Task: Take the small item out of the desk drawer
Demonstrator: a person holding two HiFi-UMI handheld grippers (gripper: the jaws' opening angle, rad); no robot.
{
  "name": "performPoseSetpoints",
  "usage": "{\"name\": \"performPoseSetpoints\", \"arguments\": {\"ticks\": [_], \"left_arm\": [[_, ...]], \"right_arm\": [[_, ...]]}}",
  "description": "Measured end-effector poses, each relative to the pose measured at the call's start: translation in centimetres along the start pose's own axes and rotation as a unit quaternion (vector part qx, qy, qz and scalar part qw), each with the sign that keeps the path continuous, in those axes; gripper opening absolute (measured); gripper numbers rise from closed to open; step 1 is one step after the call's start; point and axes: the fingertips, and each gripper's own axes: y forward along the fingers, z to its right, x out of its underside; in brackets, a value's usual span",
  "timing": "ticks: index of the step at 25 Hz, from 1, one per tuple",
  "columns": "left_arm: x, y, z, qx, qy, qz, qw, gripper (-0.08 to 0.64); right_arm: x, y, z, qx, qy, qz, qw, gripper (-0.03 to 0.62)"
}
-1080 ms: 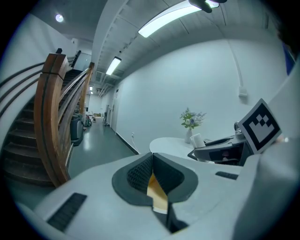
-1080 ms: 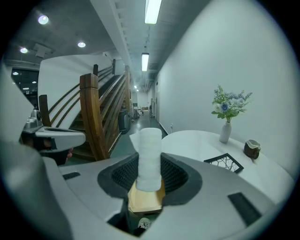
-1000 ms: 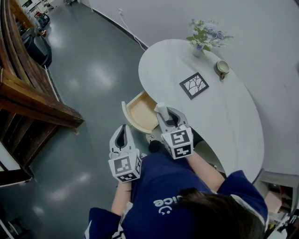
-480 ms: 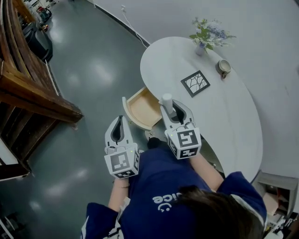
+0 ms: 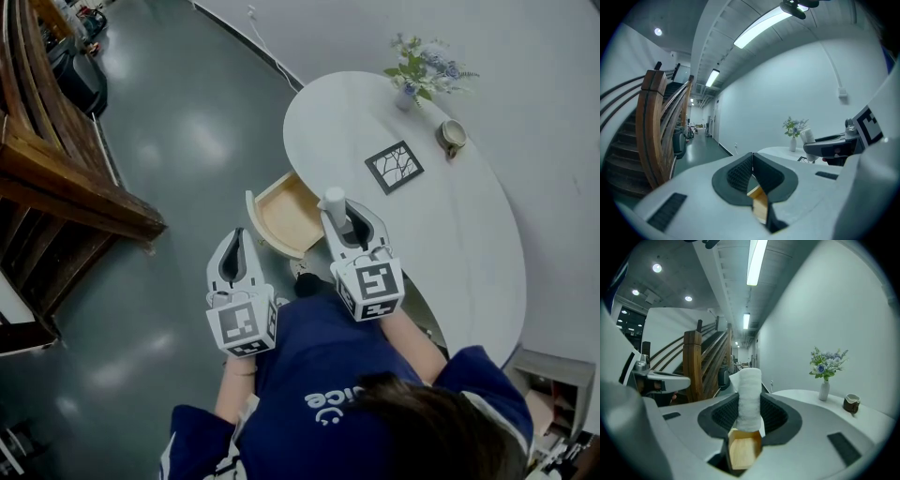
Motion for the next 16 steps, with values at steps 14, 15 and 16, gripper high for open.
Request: {"name": "performPoseSetpoints", "arguments": {"ticks": [14,15,16], "left_arm": [[0.7,0.3,-1.1,-0.023,0.006,-0.011,0.9997,0.005],[0.6,0.4,-1.1,-0.024,0.006,-0.011,0.9996,0.005],[0.5,0.5,-1.2,-0.025,0.007,-0.011,0.9996,0.005]], "right_arm": [[0.5,0.3,0.4,-0.006,-0.007,-0.008,1.0,0.146],[0.4,0.4,0.5,-0.004,-0.007,-0.009,1.0,0.146],[0.3,0.5,0.6,-0.002,-0.007,-0.011,1.0,0.146]]}}
